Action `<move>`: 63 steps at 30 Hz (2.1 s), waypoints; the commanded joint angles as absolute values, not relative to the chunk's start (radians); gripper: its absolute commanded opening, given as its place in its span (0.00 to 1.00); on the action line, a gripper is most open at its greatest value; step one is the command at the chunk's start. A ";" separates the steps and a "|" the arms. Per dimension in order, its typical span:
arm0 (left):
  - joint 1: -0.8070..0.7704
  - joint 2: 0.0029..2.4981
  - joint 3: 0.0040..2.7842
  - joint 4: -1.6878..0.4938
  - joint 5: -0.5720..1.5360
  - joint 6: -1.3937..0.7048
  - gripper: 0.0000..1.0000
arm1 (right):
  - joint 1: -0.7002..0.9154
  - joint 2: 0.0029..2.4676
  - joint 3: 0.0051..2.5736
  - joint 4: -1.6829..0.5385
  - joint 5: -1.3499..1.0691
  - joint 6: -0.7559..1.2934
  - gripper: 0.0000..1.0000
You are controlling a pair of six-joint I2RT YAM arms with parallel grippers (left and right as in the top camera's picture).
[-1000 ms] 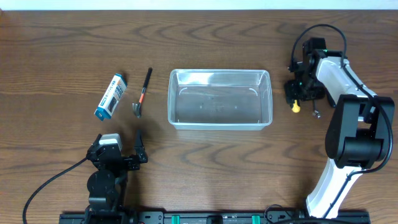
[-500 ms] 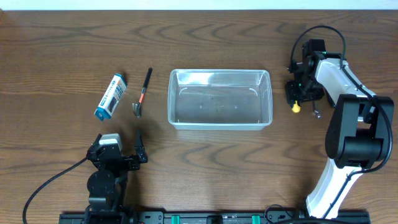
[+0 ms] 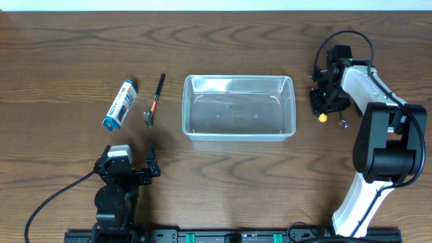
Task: Pack container
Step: 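Reach the right gripper to the yellow-black ratchet screwdriver and grasp it, then carry the screwdriver over the clear container and release it inside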
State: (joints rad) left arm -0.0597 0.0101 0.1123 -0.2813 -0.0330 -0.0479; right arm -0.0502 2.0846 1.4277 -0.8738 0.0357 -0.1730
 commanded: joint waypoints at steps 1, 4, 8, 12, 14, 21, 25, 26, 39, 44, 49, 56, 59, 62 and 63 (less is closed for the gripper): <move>-0.056 0.004 0.089 -0.290 -0.034 -0.038 0.98 | -0.043 2.099 1.390 -0.859 0.027 -0.166 0.41; -0.056 0.004 0.089 -0.289 -0.034 -0.038 0.98 | -0.043 2.099 1.390 -0.859 0.027 -0.166 0.28; -0.056 0.004 0.089 -0.290 -0.034 -0.038 0.98 | -0.038 2.099 1.390 -0.859 0.027 -0.166 0.16; -0.056 0.004 0.089 -0.289 -0.034 -0.038 0.98 | -0.036 2.098 1.400 -0.863 0.028 -0.165 0.01; -0.056 0.004 0.089 -0.290 -0.034 -0.038 0.98 | -0.035 2.098 1.419 -0.876 0.028 -0.162 0.01; -0.056 0.004 0.089 -0.289 -0.034 -0.038 0.98 | -0.031 2.098 1.571 -0.982 0.030 -0.162 0.01; -0.056 0.004 0.089 -0.290 -0.034 -0.038 0.98 | -0.031 2.098 1.703 -1.063 0.030 -0.162 0.01; -0.056 0.004 0.089 -0.290 -0.034 -0.038 0.98 | -0.029 2.098 1.740 -1.087 0.030 -0.162 0.01; -0.056 0.004 0.089 -0.290 -0.034 -0.038 0.98 | 0.110 2.098 2.157 -1.330 -0.021 -0.284 0.01; -0.056 0.004 0.089 -0.289 -0.034 -0.038 0.98 | 0.234 2.098 2.227 -1.381 -0.118 -0.406 0.01; -0.056 0.004 0.089 -0.289 -0.034 -0.038 0.98 | 0.360 2.098 2.229 -1.410 -0.148 -0.492 0.01; -0.056 0.004 0.089 -0.290 -0.034 -0.038 0.98 | 0.527 2.101 2.228 -1.419 -0.147 -0.650 0.01; -0.056 0.004 0.089 -0.290 -0.034 -0.038 0.98 | 0.572 2.106 2.225 -1.413 -0.147 -0.738 0.01; -0.056 0.004 0.089 -0.290 -0.034 -0.038 0.98 | 0.604 2.116 2.223 -1.412 -0.147 -0.800 0.01; -0.056 0.004 0.089 -0.289 -0.034 -0.038 0.98 | 0.610 2.125 2.223 -1.408 -0.147 -0.804 0.01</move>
